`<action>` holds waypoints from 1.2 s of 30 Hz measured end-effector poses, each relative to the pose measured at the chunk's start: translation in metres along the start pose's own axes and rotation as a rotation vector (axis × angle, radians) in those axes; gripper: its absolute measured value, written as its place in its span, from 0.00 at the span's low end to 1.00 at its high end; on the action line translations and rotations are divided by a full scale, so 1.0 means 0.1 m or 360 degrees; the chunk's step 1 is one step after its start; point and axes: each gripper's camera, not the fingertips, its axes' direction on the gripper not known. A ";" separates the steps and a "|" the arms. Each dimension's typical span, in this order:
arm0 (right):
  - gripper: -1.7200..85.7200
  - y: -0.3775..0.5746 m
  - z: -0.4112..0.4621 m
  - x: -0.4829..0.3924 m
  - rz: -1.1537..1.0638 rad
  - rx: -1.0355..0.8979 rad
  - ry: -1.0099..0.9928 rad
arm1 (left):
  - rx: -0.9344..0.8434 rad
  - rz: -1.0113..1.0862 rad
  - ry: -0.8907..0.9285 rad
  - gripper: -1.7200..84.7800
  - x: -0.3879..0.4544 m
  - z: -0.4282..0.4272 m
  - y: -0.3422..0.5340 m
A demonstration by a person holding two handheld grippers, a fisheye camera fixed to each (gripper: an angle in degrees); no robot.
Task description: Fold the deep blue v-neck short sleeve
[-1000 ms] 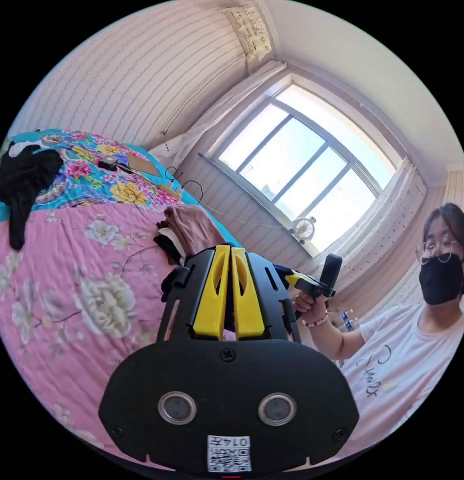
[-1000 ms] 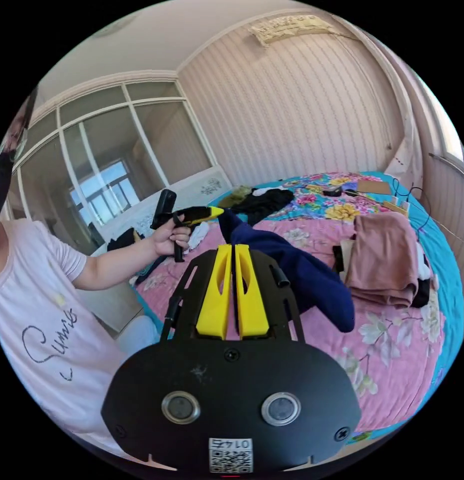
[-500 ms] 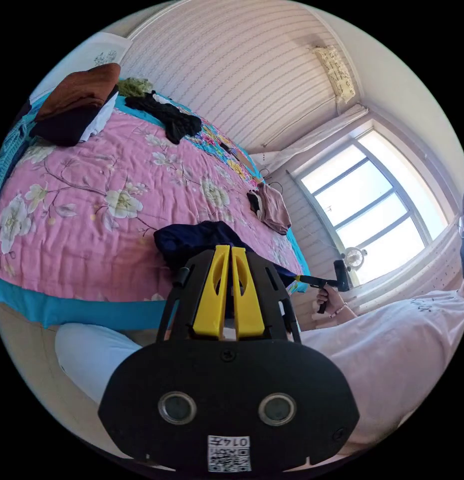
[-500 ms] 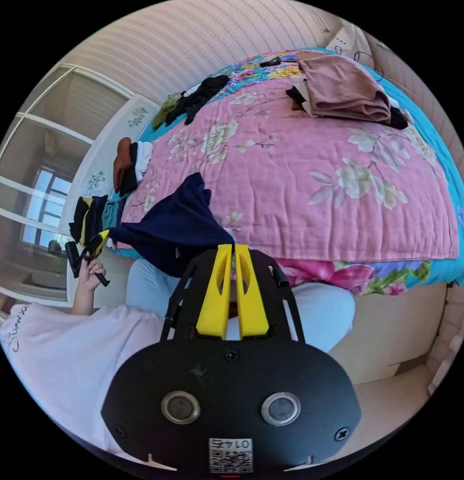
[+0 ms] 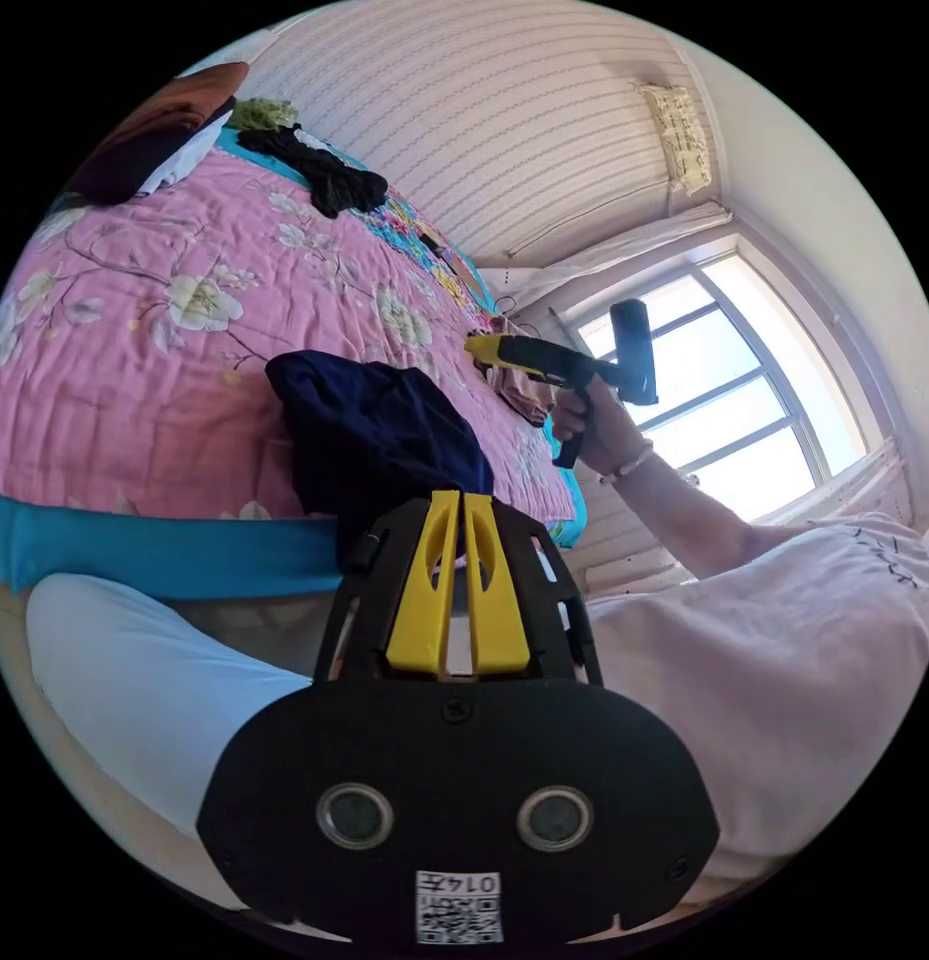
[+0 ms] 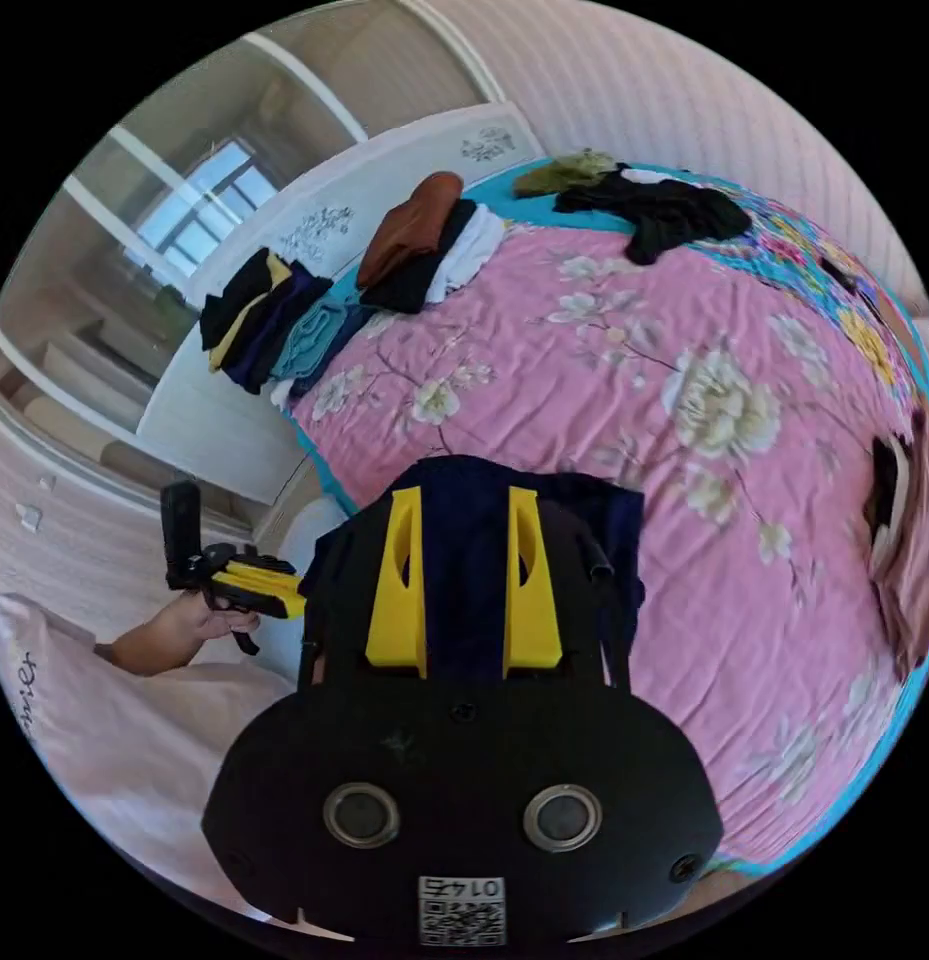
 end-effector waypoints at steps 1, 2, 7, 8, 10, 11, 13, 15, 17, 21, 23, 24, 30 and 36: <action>0.16 -0.18 0.22 -0.18 -0.0121 -0.0077 0.0069 | -0.0001 -0.0013 -0.0026 0.01 -0.02 -0.05 0.05; 0.17 -0.31 0.44 -0.34 -0.0246 -0.0142 0.0193 | -0.0009 -0.0017 -0.0046 0.01 -0.03 -0.09 0.09; 0.13 -0.50 1.30 -0.45 -0.0266 -0.0631 0.0424 | -0.0067 -0.0021 -0.0087 0.01 -0.09 -0.18 0.21; 0.10 -0.44 1.47 -0.38 -0.0213 -0.0823 0.0419 | -0.0070 -0.0036 -0.0106 0.01 -0.11 -0.21 0.24; 0.06 -0.38 1.43 -0.32 -0.0144 -0.0770 0.0339 | -0.0067 -0.0050 -0.0126 0.01 -0.14 -0.26 0.27; 0.05 -0.35 1.29 -0.26 -0.0055 -0.0681 0.0288 | -0.0055 -0.0048 -0.0127 0.01 -0.15 -0.30 0.29; 0.04 -0.27 0.95 -0.18 0.0032 -0.0447 0.0160 | -0.0043 -0.0029 -0.0119 0.01 -0.15 -0.36 0.31; 0.04 -0.07 0.51 -0.08 0.0118 -0.0190 0.0096 | -0.0047 0.0034 -0.0124 0.01 -0.11 -0.41 0.31; 0.04 0.37 -0.08 0.13 0.0291 0.0083 0.0138 | -0.0042 0.0126 -0.0136 0.01 -0.02 -0.44 0.29; 0.04 1.24 -0.73 0.52 0.0675 0.0271 0.0267 | 0.0007 0.0236 -0.0197 0.03 0.07 -0.45 0.27; 0.04 1.81 -0.91 0.66 0.0938 0.0248 0.0414 | -0.0020 0.0171 -0.0269 0.05 0.02 -0.43 0.25; 0.04 1.93 -0.94 0.68 0.0998 0.0241 0.0424 | -0.0025 0.0149 -0.0279 0.05 0.00 -0.43 0.25; 0.04 2.62 -0.87 0.54 0.1192 0.0209 0.0372 | -0.0134 0.0258 -0.0528 0.13 0.06 -0.35 0.13; 0.04 2.77 -0.82 0.29 0.1151 0.0193 0.0360 | -0.0276 0.0175 -0.0639 0.16 0.02 -0.12 -0.04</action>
